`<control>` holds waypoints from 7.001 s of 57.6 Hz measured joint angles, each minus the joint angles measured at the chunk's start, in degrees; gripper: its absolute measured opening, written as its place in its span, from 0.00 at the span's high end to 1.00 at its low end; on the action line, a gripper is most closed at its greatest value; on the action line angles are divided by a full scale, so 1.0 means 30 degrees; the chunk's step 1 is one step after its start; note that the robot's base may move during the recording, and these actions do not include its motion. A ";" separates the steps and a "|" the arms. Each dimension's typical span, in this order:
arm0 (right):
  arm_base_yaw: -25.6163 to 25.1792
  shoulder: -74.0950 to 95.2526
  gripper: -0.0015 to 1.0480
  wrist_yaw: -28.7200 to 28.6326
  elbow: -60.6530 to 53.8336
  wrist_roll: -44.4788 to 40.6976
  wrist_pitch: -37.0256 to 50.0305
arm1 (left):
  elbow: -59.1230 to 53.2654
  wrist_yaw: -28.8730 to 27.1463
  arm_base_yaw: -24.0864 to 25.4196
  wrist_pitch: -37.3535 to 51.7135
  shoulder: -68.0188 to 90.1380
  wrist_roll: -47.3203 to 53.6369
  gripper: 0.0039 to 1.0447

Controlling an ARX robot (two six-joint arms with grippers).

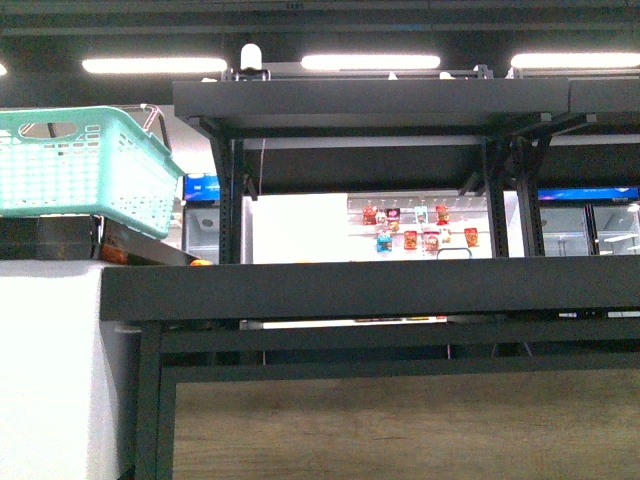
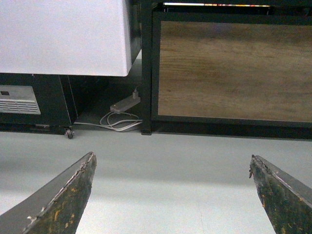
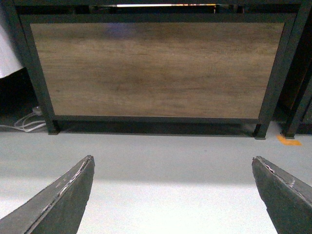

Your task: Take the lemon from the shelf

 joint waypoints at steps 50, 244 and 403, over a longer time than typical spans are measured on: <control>-0.0007 0.0000 0.07 0.0000 0.0000 0.0000 0.0000 | 0.0000 0.0000 0.0000 0.0000 -0.0007 0.0000 0.07; 0.0000 0.0007 0.07 0.0015 0.0000 0.0007 -0.0007 | 0.0000 0.0007 0.0000 0.0000 0.0000 0.0007 0.07; 0.0000 0.0007 0.07 0.0007 0.0000 0.0044 0.0000 | 2.2484 0.4998 0.8786 0.7460 3.2960 -2.0312 0.19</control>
